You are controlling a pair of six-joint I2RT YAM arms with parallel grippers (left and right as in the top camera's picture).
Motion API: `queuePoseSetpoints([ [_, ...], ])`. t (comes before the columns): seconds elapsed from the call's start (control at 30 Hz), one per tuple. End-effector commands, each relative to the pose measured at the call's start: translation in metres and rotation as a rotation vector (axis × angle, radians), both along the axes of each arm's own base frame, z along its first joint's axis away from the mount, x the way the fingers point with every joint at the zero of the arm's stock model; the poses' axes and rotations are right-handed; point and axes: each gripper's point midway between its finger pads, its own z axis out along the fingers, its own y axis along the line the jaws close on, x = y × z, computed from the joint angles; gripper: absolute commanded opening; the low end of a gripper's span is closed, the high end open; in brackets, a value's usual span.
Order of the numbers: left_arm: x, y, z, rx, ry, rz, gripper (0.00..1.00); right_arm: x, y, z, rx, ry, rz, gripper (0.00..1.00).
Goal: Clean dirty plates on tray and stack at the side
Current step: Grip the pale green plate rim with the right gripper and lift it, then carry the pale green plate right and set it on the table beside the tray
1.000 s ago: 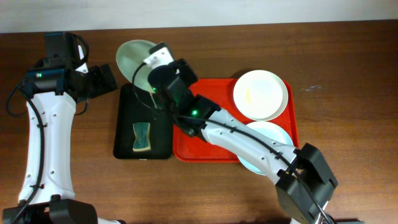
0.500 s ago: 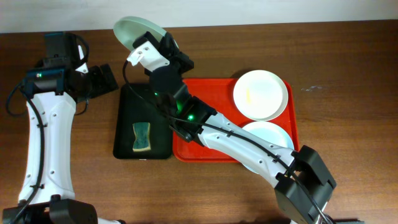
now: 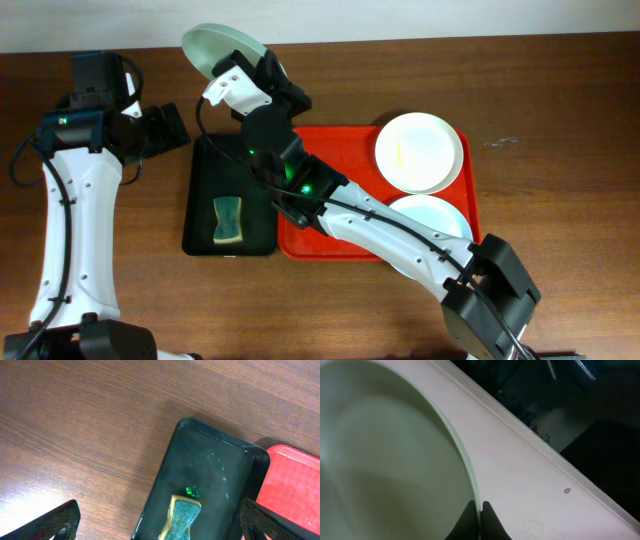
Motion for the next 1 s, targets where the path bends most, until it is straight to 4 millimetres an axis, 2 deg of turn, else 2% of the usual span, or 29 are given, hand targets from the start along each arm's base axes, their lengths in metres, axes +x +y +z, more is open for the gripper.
queuePoseSetpoints([
  [0.0,0.000,0.002,0.002,0.000,-0.008,0.014,0.99,-0.002,-0.004,0.008,0.025,-0.013,-0.035,0.04],
  [0.1,0.000,0.002,0.002,0.000,-0.008,0.014,0.99,-0.003,-0.008,-0.002,0.124,0.020,-0.065,0.04],
  [0.17,0.000,0.002,0.002,0.000,-0.008,0.014,0.99,-0.007,-0.002,-0.029,0.153,0.112,-0.049,0.04],
  [0.23,0.000,0.002,0.002,0.000,-0.008,0.014,0.99,-0.010,-0.007,-0.054,0.096,0.198,-0.066,0.04],
  [0.27,0.000,0.002,0.002,0.000,-0.008,0.014,0.99,-0.010,-0.015,-0.064,0.194,0.228,-0.108,0.04],
  [0.33,0.000,0.002,0.002,0.000,-0.008,0.014,0.99,-0.011,-0.010,-0.074,0.320,0.271,-0.090,0.04],
  [0.4,0.000,0.002,0.002,0.000,-0.008,0.014,0.99,-0.017,0.003,-0.091,0.295,0.358,-0.016,0.04],
  [0.5,0.000,0.002,0.002,0.000,-0.008,0.014,0.99,-0.019,-0.004,-0.105,0.412,0.410,-0.061,0.04],
  [0.63,0.000,0.002,0.002,0.000,-0.008,0.014,0.99,-0.022,-0.012,-0.136,0.536,0.565,-0.083,0.04],
  [0.7,0.000,0.002,0.002,0.000,-0.008,0.014,0.99,-0.017,-0.025,-0.140,0.543,0.592,-0.107,0.04],
  [0.77,0.000,0.002,0.002,0.000,-0.008,0.014,0.99,-0.011,-0.044,-0.137,0.621,0.612,-0.148,0.04],
  [0.9,0.000,0.002,0.002,0.000,-0.008,0.014,0.99,-0.003,-0.065,-0.119,0.780,0.731,-0.073,0.04],
  [0.97,0.000,0.002,0.002,0.000,-0.008,0.014,0.99,0.001,-0.086,-0.111,0.877,0.784,-0.065,0.04],
])
